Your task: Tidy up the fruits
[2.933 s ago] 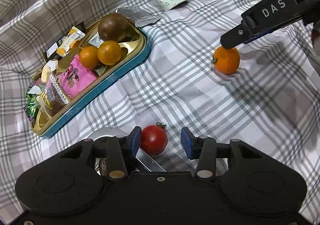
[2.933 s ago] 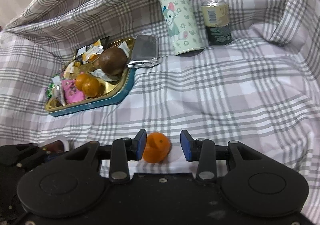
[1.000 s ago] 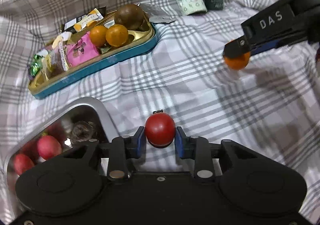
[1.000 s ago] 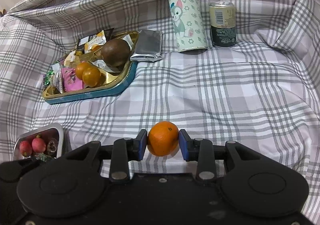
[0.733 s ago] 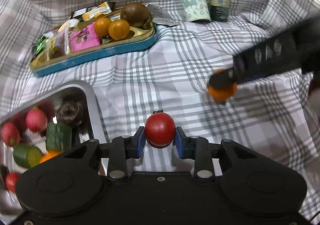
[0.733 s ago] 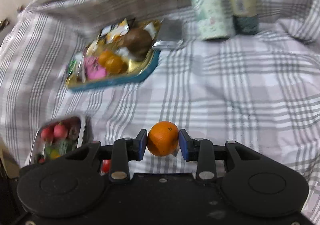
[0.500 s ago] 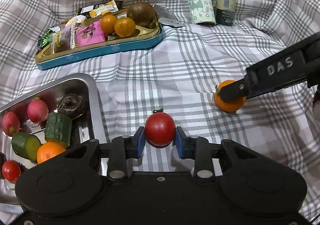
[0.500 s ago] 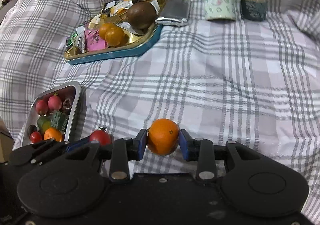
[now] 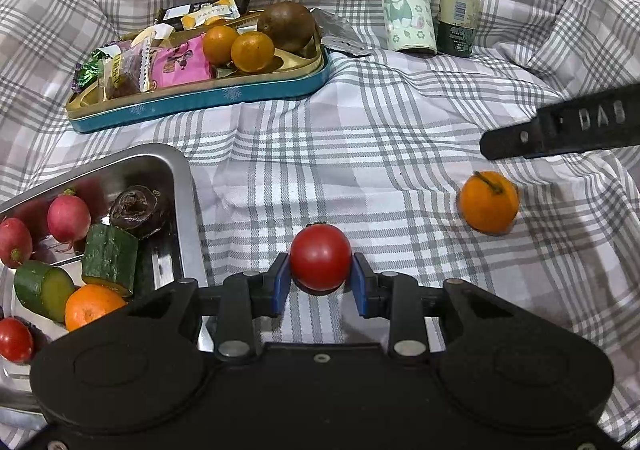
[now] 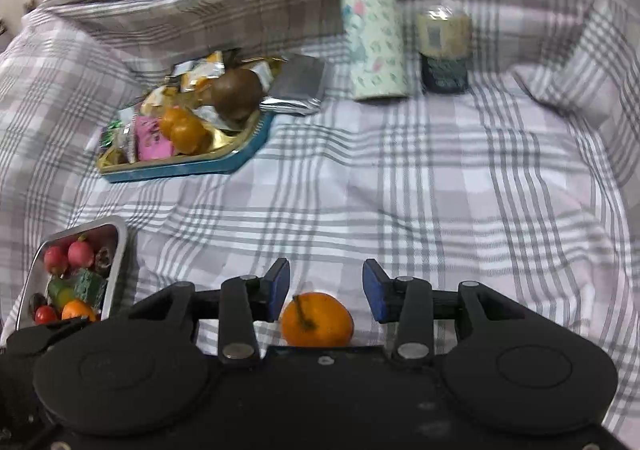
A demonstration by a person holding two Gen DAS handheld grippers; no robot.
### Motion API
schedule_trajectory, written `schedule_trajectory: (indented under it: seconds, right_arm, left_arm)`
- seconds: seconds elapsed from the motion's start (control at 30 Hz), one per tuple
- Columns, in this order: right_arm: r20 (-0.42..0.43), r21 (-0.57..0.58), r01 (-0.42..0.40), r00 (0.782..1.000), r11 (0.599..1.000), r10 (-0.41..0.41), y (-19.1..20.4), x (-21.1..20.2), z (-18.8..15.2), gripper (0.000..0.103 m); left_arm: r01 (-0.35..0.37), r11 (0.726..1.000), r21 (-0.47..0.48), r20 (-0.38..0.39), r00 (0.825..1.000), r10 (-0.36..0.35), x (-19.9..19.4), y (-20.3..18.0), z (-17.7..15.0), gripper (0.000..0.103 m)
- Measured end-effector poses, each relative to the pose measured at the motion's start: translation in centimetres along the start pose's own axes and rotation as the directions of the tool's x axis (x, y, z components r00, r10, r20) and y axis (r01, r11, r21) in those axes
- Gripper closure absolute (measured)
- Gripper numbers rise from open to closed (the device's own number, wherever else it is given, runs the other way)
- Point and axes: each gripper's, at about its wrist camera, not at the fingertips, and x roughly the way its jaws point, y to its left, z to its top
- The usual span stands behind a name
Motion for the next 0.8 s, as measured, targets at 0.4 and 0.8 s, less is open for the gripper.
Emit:
schedule_trajectory:
  seconds: [0.4, 0.8]
  right_arm:
    - [-0.049, -0.226, 0.038, 0.998, 0.973, -0.050, 2.5, 0.9, -1.6, 0.058]
    - [-0.085, -0.248, 0.060, 0.993, 0.967, -0.083, 3.2, 1.4, -1.9, 0.056]
  left_arm:
    - [0.030, 0.999, -0.033, 0.011, 0.999, -0.030, -0.1, 0.5, 0.1, 0.062]
    - [0.023, 1.000, 0.000, 0.037, 0.999, -0.023, -0.4, -0.1, 0.4, 0.061]
